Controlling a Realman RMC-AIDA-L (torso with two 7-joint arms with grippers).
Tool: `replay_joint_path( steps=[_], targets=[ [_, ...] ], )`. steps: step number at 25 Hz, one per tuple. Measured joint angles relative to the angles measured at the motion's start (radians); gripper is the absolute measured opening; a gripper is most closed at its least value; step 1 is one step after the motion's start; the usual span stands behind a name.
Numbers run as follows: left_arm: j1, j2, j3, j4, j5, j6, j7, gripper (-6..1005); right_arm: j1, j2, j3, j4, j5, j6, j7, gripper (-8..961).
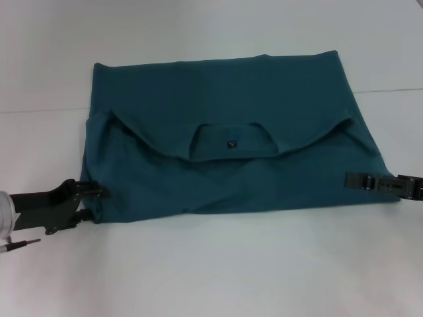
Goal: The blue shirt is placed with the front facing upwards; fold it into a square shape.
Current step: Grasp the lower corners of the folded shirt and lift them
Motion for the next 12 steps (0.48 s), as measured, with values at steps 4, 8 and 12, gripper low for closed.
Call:
replay_joint_path(
  steps=[4,8,12],
  targets=[
    [0.008,0.000,-0.008,0.008,0.000,0.000,-0.010,627,-0.003,-0.001,0.000,0.000,0.001,0.000,0.000,760],
    [0.025,-0.003,-0.011,0.030,0.000,-0.008,-0.038,626,-0.003,-0.001,0.000,0.000,0.001,0.000,-0.002,759],
    [0.032,-0.006,-0.011,0.035,-0.006,-0.017,-0.051,626,-0.003,-0.001,0.000,0.000,0.000,0.000,-0.002,757]
  ],
)
